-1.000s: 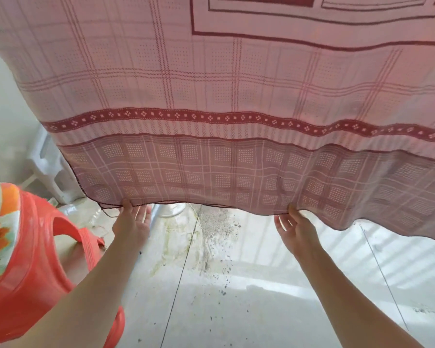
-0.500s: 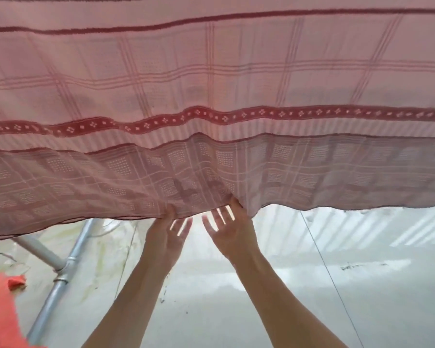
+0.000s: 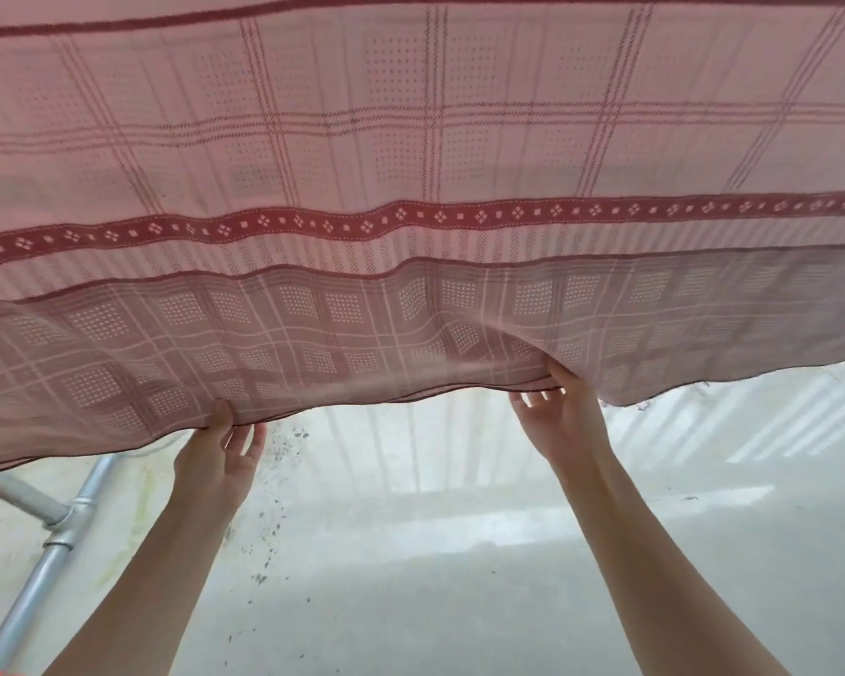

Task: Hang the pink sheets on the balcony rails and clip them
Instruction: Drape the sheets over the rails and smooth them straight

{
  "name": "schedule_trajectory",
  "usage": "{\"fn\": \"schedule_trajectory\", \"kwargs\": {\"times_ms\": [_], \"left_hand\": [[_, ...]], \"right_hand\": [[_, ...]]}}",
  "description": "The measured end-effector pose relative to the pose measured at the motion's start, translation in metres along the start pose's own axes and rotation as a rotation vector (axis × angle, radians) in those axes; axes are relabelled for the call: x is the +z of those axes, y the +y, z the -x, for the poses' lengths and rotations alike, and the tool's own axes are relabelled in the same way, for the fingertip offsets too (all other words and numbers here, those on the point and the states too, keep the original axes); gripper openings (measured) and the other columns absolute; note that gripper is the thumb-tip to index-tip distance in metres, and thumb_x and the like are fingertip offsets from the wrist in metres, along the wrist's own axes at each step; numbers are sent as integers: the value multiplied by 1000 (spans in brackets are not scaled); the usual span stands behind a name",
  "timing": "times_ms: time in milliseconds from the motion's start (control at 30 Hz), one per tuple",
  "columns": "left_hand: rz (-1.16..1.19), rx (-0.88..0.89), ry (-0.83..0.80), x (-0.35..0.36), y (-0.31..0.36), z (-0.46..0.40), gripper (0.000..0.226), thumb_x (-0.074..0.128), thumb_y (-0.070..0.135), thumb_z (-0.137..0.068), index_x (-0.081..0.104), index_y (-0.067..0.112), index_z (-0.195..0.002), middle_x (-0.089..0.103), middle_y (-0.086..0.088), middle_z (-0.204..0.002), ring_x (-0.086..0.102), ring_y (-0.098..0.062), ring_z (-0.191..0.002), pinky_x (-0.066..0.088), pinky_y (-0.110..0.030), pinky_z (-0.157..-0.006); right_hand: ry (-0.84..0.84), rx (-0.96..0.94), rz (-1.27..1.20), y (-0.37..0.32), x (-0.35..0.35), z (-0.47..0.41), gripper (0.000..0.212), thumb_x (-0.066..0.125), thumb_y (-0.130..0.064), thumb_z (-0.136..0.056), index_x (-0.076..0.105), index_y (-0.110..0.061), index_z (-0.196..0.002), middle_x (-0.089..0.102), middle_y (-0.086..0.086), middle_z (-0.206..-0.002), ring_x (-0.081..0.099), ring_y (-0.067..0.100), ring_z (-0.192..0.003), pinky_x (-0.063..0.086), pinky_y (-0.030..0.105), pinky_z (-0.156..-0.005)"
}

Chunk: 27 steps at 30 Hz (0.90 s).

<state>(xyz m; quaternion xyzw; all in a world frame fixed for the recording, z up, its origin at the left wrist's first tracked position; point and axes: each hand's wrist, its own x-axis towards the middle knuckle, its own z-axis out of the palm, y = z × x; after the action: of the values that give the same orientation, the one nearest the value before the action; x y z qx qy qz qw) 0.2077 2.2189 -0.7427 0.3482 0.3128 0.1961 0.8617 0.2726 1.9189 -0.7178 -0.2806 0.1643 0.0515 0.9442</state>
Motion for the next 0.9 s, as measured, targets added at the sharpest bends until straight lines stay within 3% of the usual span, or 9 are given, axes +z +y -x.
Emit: {"fn": "schedule_trajectory", "kwargs": {"times_ms": [133, 367, 433, 533, 633, 700, 800, 900], "left_hand": [[-9, 23, 17, 3, -3, -1, 12, 50, 10, -93, 56, 20, -92, 61, 9, -96, 58, -5, -93, 43, -33, -91], [58, 31, 45, 14, -10, 2, 3, 52, 17, -92, 55, 18, -93, 59, 6, -99, 57, -8, -99, 44, -32, -95], [106, -16, -57, 19, -18, 6, 14, 50, 27, -93, 54, 18, -101, 58, 5, -105, 53, -12, -111, 42, -32, -97], [70, -150, -256, 38, -46, 21, 33, 43, 40, -94, 44, 21, -121, 48, 2, -130, 46, -14, -119, 36, -37, -101], [-97, -283, -443, 69, -85, 41, 42, 47, 48, -87, 47, 22, -121, 45, 4, -138, 41, -15, -128, 34, -40, -105], [-158, -338, -492, 95, -108, 59, 57, 58, 52, -77, 48, 19, -122, 49, 5, -133, 44, -16, -126, 36, -41, -106], [-99, -328, -479, 119, -134, 76, 17, 55, 20, -88, 59, 22, -105, 62, 6, -115, 56, -15, -109, 41, -39, -100], [-46, -281, -370, 123, -139, 75, 10, 54, 15, -89, 62, 20, -88, 69, 8, -85, 62, -11, -89, 47, -31, -83]], "right_hand": [[74, -23, 53, 2, -24, -6, 14, 51, -1, -90, 60, -12, -88, 64, 1, -96, 62, 16, -91, 51, 31, -72], [35, -43, -91, 17, -30, -10, 12, 51, -2, -91, 62, -8, -93, 75, -2, -79, 69, 12, -84, 57, 31, -77], [35, -48, -96, 17, -30, -12, 11, 53, -2, -90, 62, -8, -93, 75, -1, -80, 71, 12, -80, 59, 29, -74], [27, -29, -123, 16, -30, -12, 11, 53, -1, -89, 62, -6, -94, 75, 1, -80, 72, 12, -77, 59, 28, -70], [26, -17, -140, 17, -32, -5, 11, 52, 1, -90, 61, -4, -94, 75, 3, -80, 72, 13, -77, 59, 28, -71], [36, -21, -112, 16, -34, -1, 12, 52, 1, -89, 61, -3, -94, 75, 4, -82, 72, 14, -79, 59, 29, -73], [45, 14, -82, 7, -40, 3, 10, 53, -4, -90, 61, -5, -95, 70, 6, -93, 66, 18, -92, 55, 32, -77], [-8, 62, -139, -14, -48, 6, 18, 57, -26, -86, 60, -14, -100, 62, 1, -106, 57, 17, -109, 45, 38, -92]]}}
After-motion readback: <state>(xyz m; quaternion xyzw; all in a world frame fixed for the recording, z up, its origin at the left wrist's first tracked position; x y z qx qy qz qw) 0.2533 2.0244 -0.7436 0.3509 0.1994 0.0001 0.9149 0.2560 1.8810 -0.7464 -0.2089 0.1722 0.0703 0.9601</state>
